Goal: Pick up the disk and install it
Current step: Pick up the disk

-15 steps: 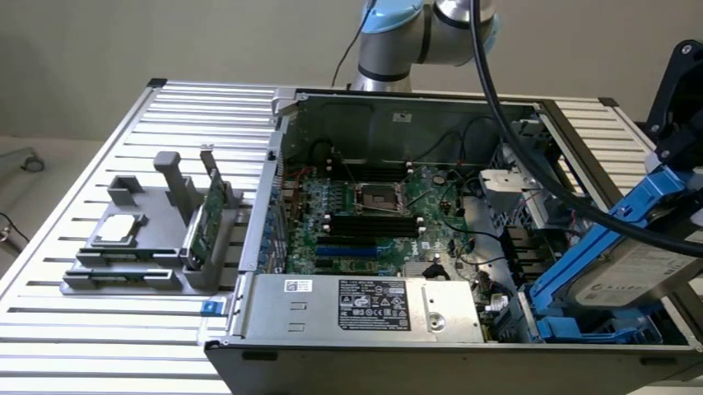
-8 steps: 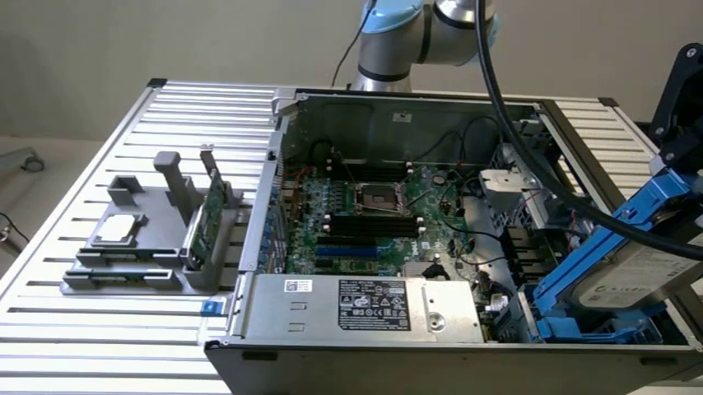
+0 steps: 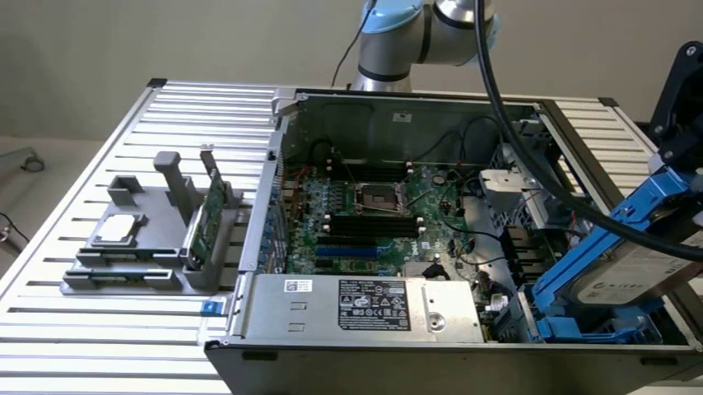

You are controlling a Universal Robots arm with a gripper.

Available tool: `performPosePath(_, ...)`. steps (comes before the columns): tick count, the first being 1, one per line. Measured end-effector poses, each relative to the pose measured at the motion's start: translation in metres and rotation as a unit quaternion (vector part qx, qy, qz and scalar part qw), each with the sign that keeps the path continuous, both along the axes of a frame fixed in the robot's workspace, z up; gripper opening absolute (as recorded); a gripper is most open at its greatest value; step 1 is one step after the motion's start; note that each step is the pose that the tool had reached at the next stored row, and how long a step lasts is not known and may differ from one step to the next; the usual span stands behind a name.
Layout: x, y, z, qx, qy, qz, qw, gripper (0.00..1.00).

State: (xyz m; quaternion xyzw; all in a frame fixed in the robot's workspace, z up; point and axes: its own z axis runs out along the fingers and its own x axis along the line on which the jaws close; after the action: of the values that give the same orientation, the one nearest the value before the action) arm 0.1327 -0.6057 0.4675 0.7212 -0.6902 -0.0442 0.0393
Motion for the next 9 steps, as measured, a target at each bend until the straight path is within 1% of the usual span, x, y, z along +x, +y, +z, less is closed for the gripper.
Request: performPosePath(9, 0.0, 0.0, 0.0001, 0.0076, 0.0, 0.0, 1.0, 0.33)
